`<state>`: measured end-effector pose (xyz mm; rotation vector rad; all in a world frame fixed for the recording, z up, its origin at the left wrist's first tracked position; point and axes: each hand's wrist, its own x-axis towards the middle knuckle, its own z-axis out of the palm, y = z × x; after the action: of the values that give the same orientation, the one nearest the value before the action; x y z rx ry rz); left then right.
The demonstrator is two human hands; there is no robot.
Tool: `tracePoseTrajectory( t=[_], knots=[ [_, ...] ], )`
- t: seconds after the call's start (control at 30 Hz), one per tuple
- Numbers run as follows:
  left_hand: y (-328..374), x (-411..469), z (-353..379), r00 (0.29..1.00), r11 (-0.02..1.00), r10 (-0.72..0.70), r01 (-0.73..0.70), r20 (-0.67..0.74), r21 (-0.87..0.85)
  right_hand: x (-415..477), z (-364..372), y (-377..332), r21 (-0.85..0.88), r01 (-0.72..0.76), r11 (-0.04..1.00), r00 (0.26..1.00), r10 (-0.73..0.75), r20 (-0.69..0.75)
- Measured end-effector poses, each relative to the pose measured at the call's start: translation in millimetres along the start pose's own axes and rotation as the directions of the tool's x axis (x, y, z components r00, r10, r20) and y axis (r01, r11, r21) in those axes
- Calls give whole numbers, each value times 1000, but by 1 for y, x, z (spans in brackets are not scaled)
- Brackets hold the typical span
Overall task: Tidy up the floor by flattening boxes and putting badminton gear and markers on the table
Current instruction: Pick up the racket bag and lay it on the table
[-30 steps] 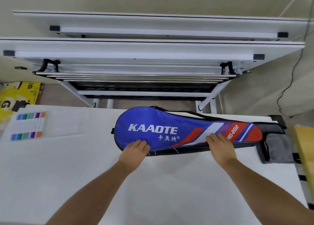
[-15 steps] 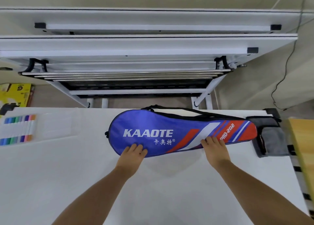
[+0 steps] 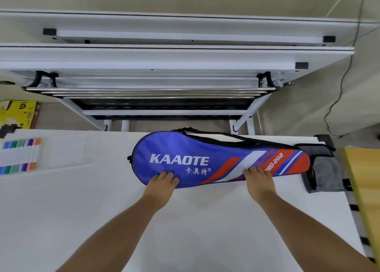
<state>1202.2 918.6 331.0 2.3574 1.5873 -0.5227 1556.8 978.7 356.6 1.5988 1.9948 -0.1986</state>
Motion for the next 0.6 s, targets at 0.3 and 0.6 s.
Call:
tracePoseTrajectory(
  t=[0.3, 0.6],
  knots=[
    [31, -69, -41, 987, 986, -163, 163, -7, -35, -57, -49, -39, 73, 86, 994, 996, -83, -45],
    [82, -239, -29, 861, 834, -505, 503, 51, -228, -136, -79, -143, -103, 448, 888, 873, -459, -163]
  ],
)
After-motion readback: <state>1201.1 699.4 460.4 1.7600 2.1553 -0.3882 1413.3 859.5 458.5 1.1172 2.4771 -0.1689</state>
